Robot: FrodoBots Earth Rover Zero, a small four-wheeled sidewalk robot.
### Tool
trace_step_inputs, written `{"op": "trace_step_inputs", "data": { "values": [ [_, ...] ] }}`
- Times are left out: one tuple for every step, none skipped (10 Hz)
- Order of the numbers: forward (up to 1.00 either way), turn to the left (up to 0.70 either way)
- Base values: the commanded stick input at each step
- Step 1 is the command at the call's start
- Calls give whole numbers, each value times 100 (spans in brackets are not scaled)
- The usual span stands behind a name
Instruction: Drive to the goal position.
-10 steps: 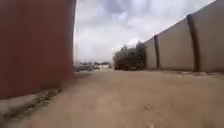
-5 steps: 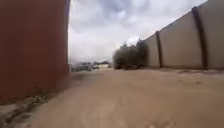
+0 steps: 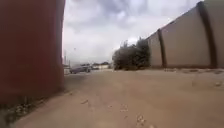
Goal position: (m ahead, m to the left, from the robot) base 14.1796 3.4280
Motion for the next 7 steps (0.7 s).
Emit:
{"op": "trace_step_inputs", "data": {
  "values": [
    [100, 0],
    [100, 0],
    [100, 0],
    [100, 0],
    [100, 0],
    [100, 0],
    [100, 0]
  ]
}}
